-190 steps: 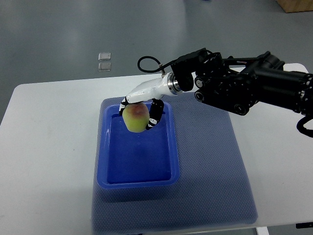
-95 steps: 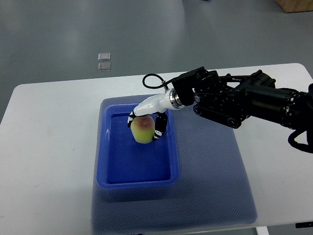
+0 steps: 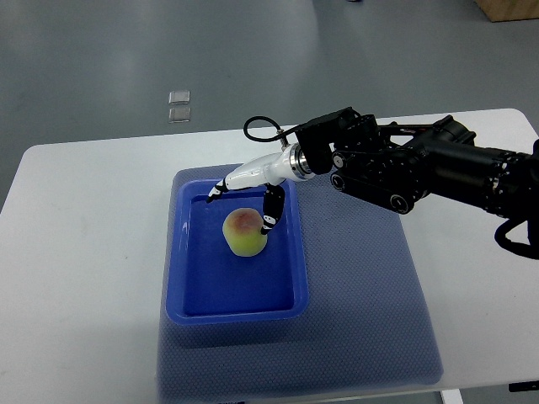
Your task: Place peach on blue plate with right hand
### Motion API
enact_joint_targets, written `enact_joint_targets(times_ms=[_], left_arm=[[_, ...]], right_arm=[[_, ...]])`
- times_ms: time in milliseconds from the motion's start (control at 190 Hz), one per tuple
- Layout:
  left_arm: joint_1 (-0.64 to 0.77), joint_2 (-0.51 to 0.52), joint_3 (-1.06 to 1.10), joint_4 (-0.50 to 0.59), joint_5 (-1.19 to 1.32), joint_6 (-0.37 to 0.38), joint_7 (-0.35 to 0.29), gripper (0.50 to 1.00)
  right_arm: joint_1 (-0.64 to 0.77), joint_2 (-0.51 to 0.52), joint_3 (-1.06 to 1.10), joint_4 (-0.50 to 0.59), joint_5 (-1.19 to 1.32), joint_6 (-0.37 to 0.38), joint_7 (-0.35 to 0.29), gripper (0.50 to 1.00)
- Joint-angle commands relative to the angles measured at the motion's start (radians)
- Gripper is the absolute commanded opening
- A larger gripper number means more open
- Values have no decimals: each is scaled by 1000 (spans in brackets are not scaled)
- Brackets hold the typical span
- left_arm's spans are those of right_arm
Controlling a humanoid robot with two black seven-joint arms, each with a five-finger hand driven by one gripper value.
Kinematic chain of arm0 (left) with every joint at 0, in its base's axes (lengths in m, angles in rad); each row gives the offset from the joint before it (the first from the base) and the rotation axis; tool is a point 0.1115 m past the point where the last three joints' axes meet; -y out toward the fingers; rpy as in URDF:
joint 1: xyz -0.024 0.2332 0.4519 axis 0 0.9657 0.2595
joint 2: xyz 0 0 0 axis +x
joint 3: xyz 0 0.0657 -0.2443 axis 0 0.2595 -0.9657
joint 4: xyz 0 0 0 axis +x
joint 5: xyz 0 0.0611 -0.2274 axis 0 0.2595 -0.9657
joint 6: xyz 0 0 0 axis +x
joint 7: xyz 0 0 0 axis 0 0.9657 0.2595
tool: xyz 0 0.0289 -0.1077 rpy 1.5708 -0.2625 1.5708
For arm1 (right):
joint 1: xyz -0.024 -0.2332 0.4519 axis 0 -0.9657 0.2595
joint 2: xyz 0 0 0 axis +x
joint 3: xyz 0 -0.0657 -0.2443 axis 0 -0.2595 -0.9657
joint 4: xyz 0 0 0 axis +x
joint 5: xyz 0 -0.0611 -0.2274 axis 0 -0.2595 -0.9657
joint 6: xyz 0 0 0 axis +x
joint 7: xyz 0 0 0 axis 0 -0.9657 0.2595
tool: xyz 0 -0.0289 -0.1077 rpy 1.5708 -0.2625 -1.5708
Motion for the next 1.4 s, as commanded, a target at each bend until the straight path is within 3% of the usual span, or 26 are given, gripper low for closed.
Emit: enact_joint_targets(times_ms=[0, 331, 436, 483, 488, 525, 651, 893, 1397], left_arm=[[0, 0, 1, 0, 0, 1, 0, 1000], [-2, 0, 1, 0, 0, 0, 0, 1000], [-2, 0, 0, 0, 0, 1, 0, 1000], [-2, 0, 0, 0, 0, 1, 0, 1000], [-2, 0, -2, 0, 0, 1, 0, 1000], [-2, 0, -2, 0, 0, 1, 0, 1000], [-2, 0, -2, 0, 0, 1, 0, 1000], [-1, 0, -2, 0, 0, 1, 0, 1000], [-2, 0, -3, 1, 0, 1, 0, 1000]], right_arm=[[20, 0, 5, -3, 91, -1, -4, 928], [-9, -138, 231, -95, 446, -4, -10, 926], [-114, -190, 395, -170, 597, -95, -59, 926], [-114, -190, 395, -170, 597, -95, -59, 926], [-153, -193, 452, -184, 650, -131, -68, 926], [-189, -199, 497, -189, 695, -150, -70, 926], [-238, -219, 557, -189, 778, -162, -76, 926], [-381, -236, 662, -189, 1061, -276, -78, 926], [-454, -224, 709, -189, 1195, -281, -64, 928]])
